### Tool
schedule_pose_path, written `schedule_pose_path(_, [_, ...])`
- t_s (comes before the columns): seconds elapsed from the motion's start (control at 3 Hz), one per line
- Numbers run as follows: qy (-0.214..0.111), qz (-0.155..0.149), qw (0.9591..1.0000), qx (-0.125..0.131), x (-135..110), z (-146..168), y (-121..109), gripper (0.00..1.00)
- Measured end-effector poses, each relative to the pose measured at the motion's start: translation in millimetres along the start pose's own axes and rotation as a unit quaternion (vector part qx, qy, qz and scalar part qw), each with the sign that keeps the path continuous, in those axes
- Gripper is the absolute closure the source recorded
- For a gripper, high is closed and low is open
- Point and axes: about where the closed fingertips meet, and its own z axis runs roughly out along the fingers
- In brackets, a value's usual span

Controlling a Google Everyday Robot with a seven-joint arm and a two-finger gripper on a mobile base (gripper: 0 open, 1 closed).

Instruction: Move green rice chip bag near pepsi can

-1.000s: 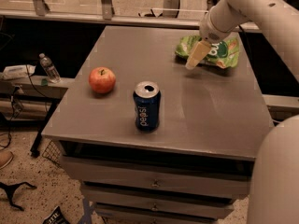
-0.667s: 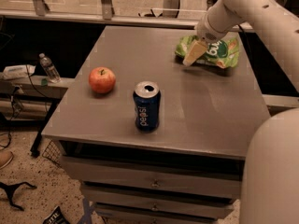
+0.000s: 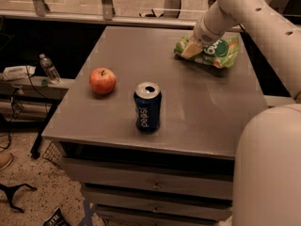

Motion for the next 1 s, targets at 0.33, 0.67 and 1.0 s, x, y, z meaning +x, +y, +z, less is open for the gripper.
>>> schedule_pose_path(0.33, [-0.008,0.000,1.0000,-0.003,-4,0,1,0.87])
schedule_pose_path(0.67, [-0.043,-0.013,0.9990,0.009,-16,-34,-1,1.00])
schedule_pose_path(1.0, [-0.076,-0.034,0.9965,0.013,-23,-75,6,1.00])
